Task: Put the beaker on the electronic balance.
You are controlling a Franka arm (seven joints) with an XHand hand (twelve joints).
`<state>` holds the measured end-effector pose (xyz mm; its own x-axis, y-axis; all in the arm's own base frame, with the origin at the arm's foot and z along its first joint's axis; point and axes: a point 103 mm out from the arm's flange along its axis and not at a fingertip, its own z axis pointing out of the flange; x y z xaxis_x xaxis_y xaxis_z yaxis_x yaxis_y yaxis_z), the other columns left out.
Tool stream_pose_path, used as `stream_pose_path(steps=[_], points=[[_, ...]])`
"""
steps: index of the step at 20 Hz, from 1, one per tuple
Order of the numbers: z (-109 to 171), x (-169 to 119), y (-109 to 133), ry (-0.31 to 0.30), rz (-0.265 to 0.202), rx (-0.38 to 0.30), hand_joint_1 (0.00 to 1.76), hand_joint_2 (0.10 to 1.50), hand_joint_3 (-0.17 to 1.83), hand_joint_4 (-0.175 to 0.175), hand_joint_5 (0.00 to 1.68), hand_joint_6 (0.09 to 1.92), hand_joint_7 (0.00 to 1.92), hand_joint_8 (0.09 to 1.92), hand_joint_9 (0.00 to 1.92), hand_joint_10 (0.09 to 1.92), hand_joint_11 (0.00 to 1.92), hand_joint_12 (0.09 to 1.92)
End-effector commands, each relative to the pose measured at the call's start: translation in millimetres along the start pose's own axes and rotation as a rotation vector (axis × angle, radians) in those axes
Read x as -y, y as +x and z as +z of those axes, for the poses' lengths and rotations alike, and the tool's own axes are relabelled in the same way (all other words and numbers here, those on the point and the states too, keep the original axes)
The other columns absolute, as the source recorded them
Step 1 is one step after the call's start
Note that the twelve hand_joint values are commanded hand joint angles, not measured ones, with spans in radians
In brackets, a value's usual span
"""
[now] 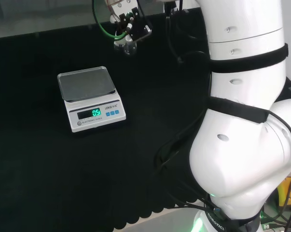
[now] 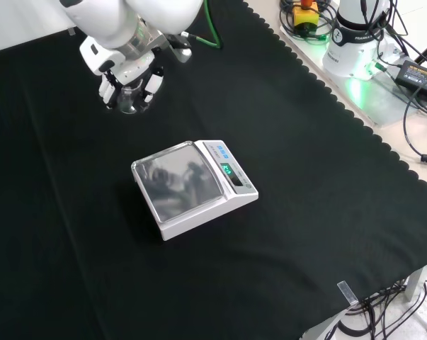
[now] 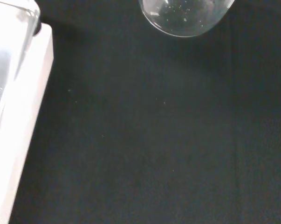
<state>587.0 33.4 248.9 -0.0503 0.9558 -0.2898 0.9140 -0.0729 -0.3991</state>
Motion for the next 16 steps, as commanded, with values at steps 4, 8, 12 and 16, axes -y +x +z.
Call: stream_pose_path(steps=[4, 8, 12, 16], points=[[-14.5, 12.4, 19.6, -0.001, -0.019, -0.010, 1.14, 1.14, -0.17, -0.175, 0.57, 0.60, 0.54, 0.76, 1.04, 0.27, 1.43, 0.63], [-17.9, 12.4, 30.7, -0.001, -0.037, -0.024, 1.13, 1.14, -0.17, -0.175, 0.57, 0.59, 0.54, 0.76, 1.04, 0.27, 1.43, 0.63], [-17.4, 7.3, 45.0, 0.003, -0.063, -0.058, 1.13, 1.14, -0.17, -0.175, 0.57, 0.59, 0.54, 0.76, 1.04, 0.27, 1.43, 0.63], [-11.2, 1.2, 54.5, 0.021, -0.086, -0.122, 1.12, 1.14, -0.17, -0.175, 0.57, 0.58, 0.54, 0.76, 1.04, 0.27, 1.43, 0.62]])
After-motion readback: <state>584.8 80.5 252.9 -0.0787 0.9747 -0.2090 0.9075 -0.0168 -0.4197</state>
